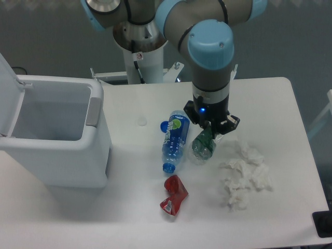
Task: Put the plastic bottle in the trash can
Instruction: 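Close the gripper on the small green bottle beside the blue bottle, then lift the green bottle and carry it over the white trash bin, then lower the green bottle into the bin and open the gripper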
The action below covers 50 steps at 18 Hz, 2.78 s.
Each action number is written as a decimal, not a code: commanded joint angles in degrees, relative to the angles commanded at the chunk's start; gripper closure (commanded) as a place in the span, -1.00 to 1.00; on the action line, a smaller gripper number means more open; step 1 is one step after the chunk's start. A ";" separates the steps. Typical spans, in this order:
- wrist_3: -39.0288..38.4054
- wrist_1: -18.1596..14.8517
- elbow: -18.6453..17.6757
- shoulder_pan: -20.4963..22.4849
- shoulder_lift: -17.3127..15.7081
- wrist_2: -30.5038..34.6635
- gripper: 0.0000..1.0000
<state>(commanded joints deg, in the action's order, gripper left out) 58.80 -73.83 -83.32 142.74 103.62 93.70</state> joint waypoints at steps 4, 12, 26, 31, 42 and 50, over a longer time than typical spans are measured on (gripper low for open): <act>0.00 -0.18 -0.09 -0.27 -0.44 -1.15 0.49; -0.09 -1.40 -0.09 -0.88 -3.42 -0.53 0.44; -13.34 -7.65 1.23 -18.62 -13.98 -6.23 0.39; -24.94 5.07 0.97 -22.49 -13.45 -12.48 0.36; -35.86 12.74 -0.35 -29.09 -6.95 -13.98 0.07; -35.60 12.74 -1.06 -29.01 -7.47 -15.03 -0.61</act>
<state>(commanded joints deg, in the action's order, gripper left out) 23.20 -61.08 -84.38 113.73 96.15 78.67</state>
